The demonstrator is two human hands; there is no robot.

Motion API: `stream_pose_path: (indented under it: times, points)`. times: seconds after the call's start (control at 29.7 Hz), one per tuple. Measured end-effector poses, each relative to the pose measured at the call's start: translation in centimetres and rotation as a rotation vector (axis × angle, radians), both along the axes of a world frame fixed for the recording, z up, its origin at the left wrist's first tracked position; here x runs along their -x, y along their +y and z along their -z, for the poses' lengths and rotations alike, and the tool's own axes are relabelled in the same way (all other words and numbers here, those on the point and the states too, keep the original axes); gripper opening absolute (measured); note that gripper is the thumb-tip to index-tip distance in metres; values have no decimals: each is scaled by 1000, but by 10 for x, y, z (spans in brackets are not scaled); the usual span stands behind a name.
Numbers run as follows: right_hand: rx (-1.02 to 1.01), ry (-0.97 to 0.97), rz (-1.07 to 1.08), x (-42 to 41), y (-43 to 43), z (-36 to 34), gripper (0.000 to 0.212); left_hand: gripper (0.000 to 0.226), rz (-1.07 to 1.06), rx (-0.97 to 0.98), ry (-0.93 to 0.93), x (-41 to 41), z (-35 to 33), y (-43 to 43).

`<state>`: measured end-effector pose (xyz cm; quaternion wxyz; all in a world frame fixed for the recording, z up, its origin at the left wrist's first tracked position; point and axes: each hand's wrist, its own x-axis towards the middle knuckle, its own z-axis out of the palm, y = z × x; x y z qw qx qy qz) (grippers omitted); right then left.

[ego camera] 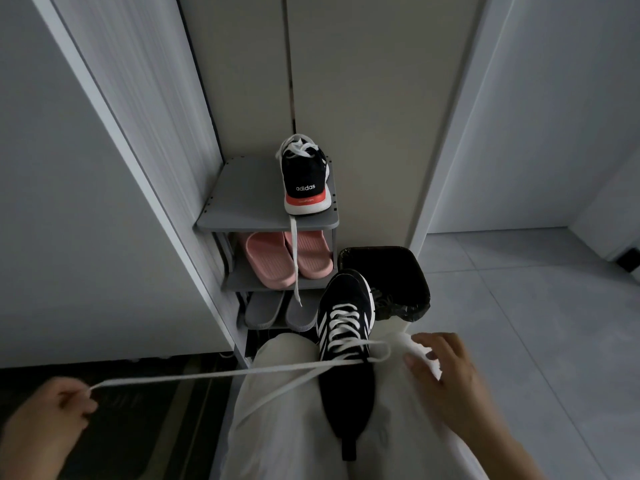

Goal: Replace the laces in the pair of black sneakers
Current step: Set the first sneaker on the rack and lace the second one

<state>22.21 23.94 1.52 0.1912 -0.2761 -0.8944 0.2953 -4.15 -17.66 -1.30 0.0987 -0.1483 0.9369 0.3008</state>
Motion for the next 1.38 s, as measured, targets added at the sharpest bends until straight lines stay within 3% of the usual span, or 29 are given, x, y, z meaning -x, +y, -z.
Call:
stream_pose_path:
  times: [0.1,0.24,0.27,0.37,0.61,0.71,0.81,0.91,1.01,1.11,1.21,1.28,1.38]
  points:
    - [90,-106,32,11,4,9,23,3,174,205,161,-31,-20,46]
    - [144,-139,-87,34,-1,0,17,9,744,-136,363,-100,-45,157]
    - [153,-156,-121,39,-4,-4,11,15,876,-176,393,-110,-41,177]
    - [113,-164,-105,45,-10,-4,26,23,1072,-116,401,-118,-32,211]
    - [23,-43,-75,31,-21,5,27,32,994,-289,262,-110,-46,192]
    - [-6,26,-80,34,-26,5,4,29,869,-321,210,-101,-53,168]
    - [-1,42,-90,34,-26,4,19,19,767,-302,66,-91,-64,146]
    - [-12,45,-98,32,-26,7,26,18,849,-288,-190,-89,-70,132]
    - [-36,42,-84,30,-26,7,27,42,1012,-166,-368,-97,-72,135]
    - [-37,91,-72,32,-30,3,31,65,1037,-97,-143,-104,-65,151]
    - [-108,71,-96,35,-35,3,29,18,968,-124,162,-113,-59,185]
    - [-132,47,-109,36,-38,4,28,19,1008,-100,158,-124,-59,213]
    - [-176,52,-95,34,-38,4,25,24,1075,126,158,-130,-58,232]
